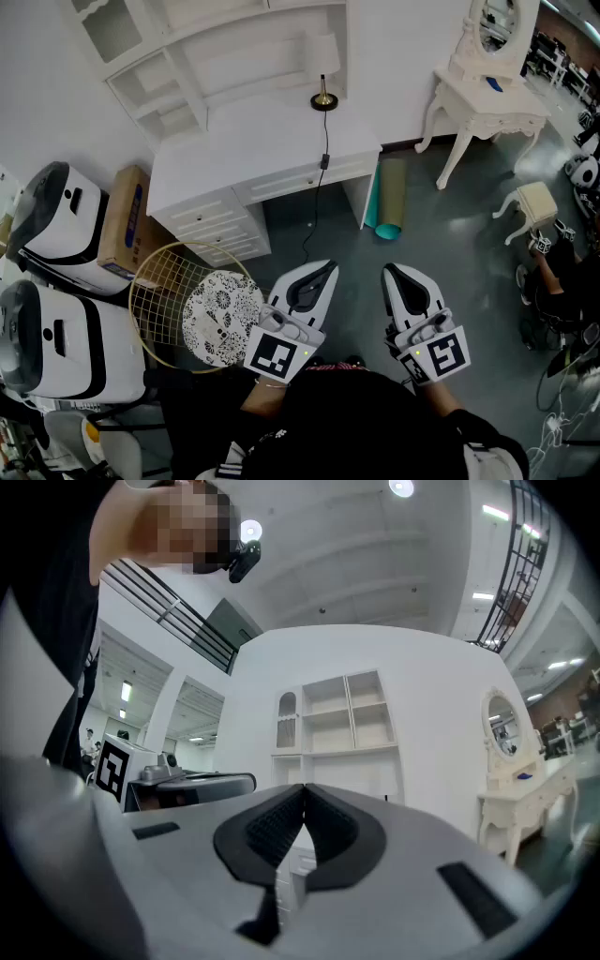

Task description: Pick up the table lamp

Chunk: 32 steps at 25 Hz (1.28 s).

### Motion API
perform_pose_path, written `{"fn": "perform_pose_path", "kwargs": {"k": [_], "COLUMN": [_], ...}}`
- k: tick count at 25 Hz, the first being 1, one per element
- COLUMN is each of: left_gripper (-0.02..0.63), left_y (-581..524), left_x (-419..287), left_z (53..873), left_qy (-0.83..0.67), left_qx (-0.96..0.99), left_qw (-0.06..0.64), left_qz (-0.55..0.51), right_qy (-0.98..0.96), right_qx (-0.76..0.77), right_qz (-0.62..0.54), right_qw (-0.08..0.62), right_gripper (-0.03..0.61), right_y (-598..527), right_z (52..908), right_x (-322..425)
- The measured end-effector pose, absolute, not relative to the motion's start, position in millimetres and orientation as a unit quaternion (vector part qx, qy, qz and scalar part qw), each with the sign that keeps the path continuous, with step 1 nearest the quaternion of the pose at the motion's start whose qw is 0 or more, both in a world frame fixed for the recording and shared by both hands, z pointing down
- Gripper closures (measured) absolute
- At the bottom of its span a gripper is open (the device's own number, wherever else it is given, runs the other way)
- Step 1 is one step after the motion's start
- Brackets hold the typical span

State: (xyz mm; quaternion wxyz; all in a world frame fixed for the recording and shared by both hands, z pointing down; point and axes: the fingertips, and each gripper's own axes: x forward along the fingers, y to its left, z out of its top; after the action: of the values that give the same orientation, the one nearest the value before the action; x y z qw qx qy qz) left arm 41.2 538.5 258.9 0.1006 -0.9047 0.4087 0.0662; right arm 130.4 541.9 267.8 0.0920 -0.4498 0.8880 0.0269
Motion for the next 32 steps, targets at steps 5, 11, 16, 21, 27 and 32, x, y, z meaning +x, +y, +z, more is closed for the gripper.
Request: {"fn": "perform_pose_path", "kwargs": {"k": [5, 11, 16, 21, 27, 32], "left_gripper": [0.601, 0.601, 0.601, 0.601, 0.601, 0.601], "left_y": [537, 537, 534, 533, 533, 536], "left_x": [44, 55, 65, 78, 102, 116], "left_z": [260, 260, 263, 260, 269, 269], "left_qy": [0.407, 0.401, 0.401, 0.41, 0.408, 0.414], "left_qx": [-0.905, -0.908, -0.909, -0.904, -0.906, -0.903], "left_qw": [0.102, 0.098, 0.101, 0.107, 0.106, 0.107], "left_qz": [0.062, 0.064, 0.05, 0.057, 0.045, 0.042], "right_qy": [0.886, 0.885, 0.884, 0.89, 0.895, 0.899], "right_qx": [-0.453, -0.455, -0.454, -0.446, -0.436, -0.426], "right_qz": [0.022, 0.02, 0.02, 0.013, 0.01, 0.009], "right_qw": [0.099, 0.098, 0.11, 0.092, 0.09, 0.103], "right_gripper": [0.563, 0.563, 0.562, 0.561, 0.563, 0.561], "right_y": [539, 535, 532, 527, 527, 531], "right_z": [268, 270, 267, 272, 275, 275], "right_x": [135, 146, 160, 169, 187, 201]}}
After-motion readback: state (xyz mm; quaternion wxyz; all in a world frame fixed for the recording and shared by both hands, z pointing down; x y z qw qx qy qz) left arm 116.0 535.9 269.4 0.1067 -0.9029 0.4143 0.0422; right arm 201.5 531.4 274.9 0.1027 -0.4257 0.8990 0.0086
